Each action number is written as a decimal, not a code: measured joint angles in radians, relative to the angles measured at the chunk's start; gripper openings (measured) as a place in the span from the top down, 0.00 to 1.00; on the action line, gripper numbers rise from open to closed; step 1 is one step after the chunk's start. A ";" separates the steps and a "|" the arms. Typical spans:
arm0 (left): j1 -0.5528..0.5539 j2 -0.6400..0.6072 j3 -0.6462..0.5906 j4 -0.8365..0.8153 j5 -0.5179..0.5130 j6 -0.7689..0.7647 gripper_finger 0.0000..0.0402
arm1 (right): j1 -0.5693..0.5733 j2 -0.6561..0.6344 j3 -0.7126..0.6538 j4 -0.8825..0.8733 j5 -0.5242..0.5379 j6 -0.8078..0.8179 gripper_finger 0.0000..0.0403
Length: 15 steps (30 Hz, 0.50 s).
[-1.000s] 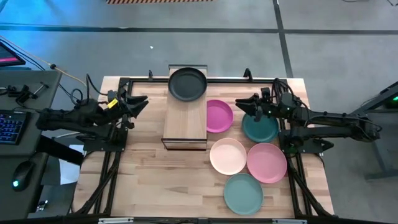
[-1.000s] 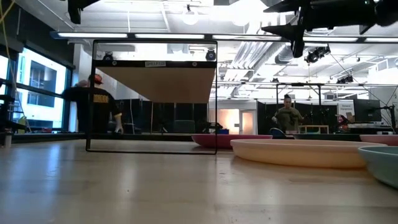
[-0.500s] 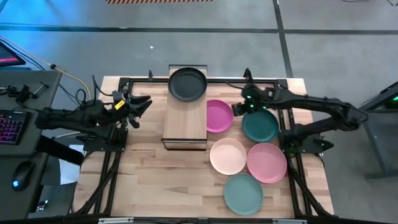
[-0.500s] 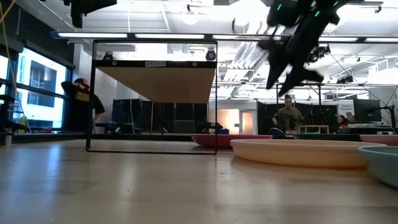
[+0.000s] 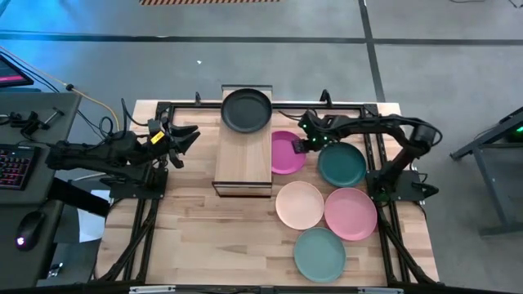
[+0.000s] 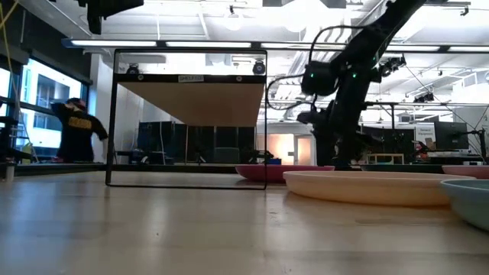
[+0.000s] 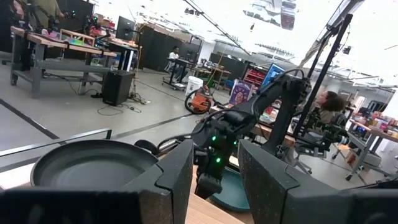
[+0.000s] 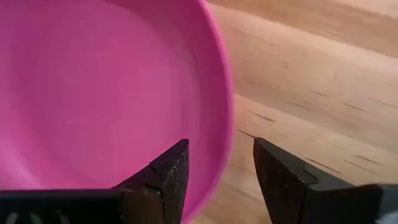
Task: Place and stack plates onto a shelf
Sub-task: Stack the pink plate on top of the black plate on the shelf
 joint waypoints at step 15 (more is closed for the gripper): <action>-0.002 0.000 0.000 0.000 0.015 0.000 0.71 | 0.017 0.059 0.001 0.096 0.046 0.034 0.97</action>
